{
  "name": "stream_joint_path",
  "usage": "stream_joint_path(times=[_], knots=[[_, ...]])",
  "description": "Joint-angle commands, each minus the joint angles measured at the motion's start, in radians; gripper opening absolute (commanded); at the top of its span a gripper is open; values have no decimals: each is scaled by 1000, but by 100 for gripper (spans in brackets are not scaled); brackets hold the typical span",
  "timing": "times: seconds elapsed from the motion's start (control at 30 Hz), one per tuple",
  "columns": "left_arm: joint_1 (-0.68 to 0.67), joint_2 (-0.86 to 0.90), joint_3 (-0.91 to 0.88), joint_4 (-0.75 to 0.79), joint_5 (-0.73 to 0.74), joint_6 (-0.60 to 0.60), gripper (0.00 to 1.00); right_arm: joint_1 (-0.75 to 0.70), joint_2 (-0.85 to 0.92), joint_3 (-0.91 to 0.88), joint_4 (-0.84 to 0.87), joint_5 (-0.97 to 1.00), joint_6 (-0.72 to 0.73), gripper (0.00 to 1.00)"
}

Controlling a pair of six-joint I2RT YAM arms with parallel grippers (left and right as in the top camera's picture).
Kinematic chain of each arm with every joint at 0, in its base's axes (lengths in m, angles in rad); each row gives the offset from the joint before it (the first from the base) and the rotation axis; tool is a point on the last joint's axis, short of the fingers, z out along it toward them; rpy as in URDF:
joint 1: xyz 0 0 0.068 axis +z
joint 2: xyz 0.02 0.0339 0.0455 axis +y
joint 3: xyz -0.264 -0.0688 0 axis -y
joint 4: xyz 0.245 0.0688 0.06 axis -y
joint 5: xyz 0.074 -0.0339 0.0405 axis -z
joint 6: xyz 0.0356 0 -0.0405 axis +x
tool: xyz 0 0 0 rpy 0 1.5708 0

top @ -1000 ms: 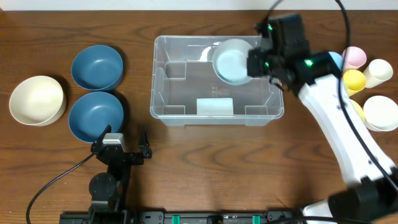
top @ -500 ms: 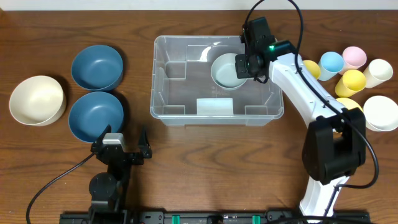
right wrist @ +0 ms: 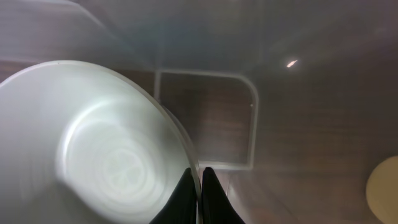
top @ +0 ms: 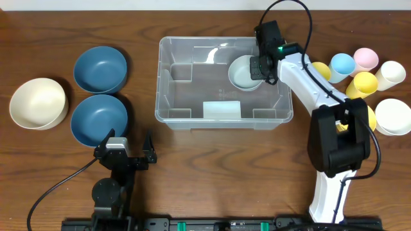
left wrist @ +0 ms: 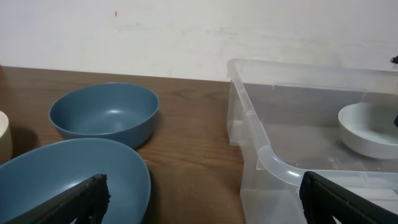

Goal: Pack container
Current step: 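Carry the grey bowl into the bin and release it, then move the right gripper back to the yellow bowl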

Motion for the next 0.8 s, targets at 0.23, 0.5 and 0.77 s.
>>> stream_joint_path(times=[0.23, 0.5, 0.77], knots=[[5, -1, -16, -40, -19, 17, 98, -5, 14, 21, 26, 43, -23, 50], [5, -1, -16, -40, -19, 17, 98, 7, -6, 155, -76, -72, -68, 58], [5, -1, -16, -40, -19, 17, 98, 59, -56, 467, -374, -167, -59, 59]])
